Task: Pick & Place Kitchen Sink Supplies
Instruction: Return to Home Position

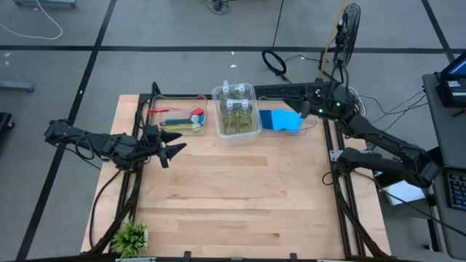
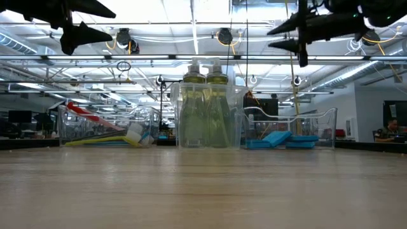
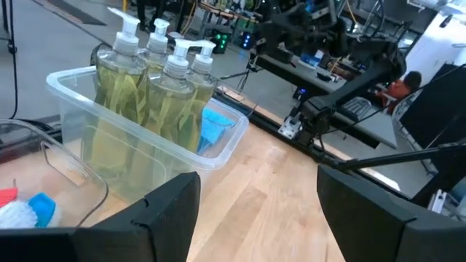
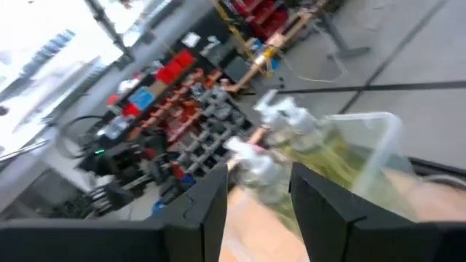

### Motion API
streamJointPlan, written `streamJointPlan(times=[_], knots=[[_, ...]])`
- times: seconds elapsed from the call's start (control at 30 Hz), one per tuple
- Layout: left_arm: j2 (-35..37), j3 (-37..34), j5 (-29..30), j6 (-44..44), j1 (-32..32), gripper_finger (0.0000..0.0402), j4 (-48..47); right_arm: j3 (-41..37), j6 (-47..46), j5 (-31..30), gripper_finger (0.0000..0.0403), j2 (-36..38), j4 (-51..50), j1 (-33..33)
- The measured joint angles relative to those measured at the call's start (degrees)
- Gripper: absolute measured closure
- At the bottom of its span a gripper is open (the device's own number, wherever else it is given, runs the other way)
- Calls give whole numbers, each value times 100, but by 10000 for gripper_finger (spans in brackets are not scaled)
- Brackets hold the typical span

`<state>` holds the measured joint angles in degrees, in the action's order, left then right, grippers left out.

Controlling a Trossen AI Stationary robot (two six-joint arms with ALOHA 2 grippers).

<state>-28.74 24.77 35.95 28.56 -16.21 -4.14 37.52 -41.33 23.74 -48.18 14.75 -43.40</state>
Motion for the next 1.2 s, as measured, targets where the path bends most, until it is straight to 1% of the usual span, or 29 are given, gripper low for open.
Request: streamJointPlan(times=[0.17, 0.4, 0.57, 0.67, 0.9, 1.0, 1.13, 1.2], knots=[[177, 0, -56, -271, 0, 128, 120, 0, 272, 360, 266, 446, 43, 0], [669, 0, -326, -799, -4, 128, 59, 0, 723, 357, 265, 1138, -117, 2], [956, 0, -378, -1117, -2, 128, -201, -2, 1087, 357, 266, 1663, -657, 2], [1135, 0, -521, -1222, 0, 128, -390, -2, 1286, 349, 265, 1986, -1066, 0], [1507, 0, -898, -1826, 0, 128, -425, -2, 1681, 346, 264, 2687, -1955, 0], [1628, -16, -967, -1930, 0, 128, -496, -2, 1826, 340, 264, 2970, -2333, 0], [1788, -256, -1004, -1846, 0, 128, -463, -11, 1854, 334, 267, 3274, -2736, 0], [1882, -458, -1004, -1812, 0, 128, -233, -105, 1852, 310, 268, 3415, -2721, 0]])
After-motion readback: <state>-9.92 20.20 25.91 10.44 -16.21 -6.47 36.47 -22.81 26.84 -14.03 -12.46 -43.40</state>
